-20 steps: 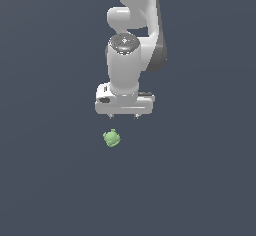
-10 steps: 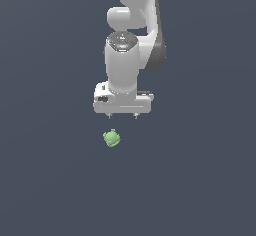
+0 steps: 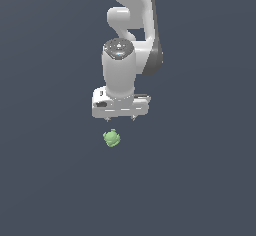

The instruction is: Pick up the object and move it to a goal position.

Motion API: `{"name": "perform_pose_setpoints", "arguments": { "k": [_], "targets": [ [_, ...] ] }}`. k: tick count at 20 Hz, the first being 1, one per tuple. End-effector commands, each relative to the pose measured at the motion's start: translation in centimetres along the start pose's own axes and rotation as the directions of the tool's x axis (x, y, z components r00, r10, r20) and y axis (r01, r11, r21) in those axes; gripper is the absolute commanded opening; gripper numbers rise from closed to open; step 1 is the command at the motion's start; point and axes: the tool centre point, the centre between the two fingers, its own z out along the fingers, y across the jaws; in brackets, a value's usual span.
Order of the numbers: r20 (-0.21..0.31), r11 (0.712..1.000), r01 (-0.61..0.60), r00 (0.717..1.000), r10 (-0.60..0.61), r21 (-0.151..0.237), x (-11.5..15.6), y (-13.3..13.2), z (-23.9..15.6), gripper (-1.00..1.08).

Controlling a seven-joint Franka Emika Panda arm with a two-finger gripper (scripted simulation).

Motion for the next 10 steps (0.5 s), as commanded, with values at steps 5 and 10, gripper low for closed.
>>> {"name": "perform_pose_setpoints", "arguments": {
  "k": [5, 10],
  "targets": [
    [0.006, 0.993, 0.115, 0.993, -0.115, 0.004, 0.3, 1.2, 2.0, 1.00],
    [0.010, 0.973, 0.229, 0.973, -0.229, 0.011, 0.6, 2.3, 4.0, 1.00]
  ]
}}
